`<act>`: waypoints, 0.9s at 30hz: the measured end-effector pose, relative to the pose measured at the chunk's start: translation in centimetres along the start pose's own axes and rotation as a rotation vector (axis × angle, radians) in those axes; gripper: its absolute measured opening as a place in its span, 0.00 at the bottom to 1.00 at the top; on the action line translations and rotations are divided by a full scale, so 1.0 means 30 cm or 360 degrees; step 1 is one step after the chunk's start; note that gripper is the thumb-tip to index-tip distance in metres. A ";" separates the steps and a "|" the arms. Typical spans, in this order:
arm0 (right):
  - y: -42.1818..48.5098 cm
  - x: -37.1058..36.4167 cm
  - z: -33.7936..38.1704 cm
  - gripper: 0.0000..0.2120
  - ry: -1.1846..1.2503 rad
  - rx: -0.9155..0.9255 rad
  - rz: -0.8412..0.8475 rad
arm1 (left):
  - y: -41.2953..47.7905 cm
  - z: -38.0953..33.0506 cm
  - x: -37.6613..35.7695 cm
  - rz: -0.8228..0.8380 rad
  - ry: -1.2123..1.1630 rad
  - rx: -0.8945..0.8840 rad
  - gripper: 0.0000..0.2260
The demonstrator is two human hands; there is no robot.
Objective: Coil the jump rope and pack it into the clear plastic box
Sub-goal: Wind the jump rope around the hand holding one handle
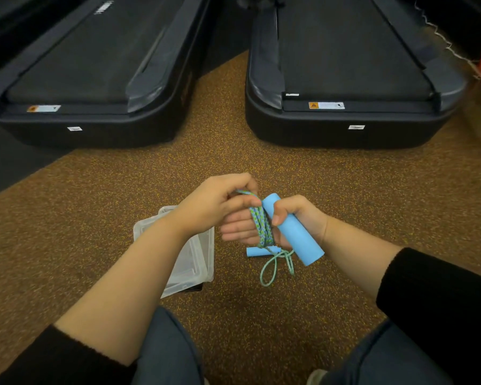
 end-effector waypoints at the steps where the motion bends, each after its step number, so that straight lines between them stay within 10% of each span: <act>1: -0.002 -0.013 0.000 0.27 -0.0034 -0.0016 0.0022 | -0.001 0.011 0.002 -0.0007 -0.0088 0.0041 0.03; 10: -0.027 -0.119 0.116 0.28 0.0399 0.0287 0.0288 | -0.010 0.078 -0.074 -0.0011 -0.0493 0.0389 0.15; 27: -0.034 0.058 0.199 0.36 0.0170 0.0532 -0.0211 | 0.002 0.082 -0.221 0.0168 -0.0180 0.0472 0.11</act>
Point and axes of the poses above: each hand's wrist, its own y-axis towards the middle knuckle, its own x-axis out of the back of the hand, z = x × y, the point moved 9 cm from there along y, towards the middle knuckle, and after that the axes turned 11 degrees about -y, right-handed, at the moved point
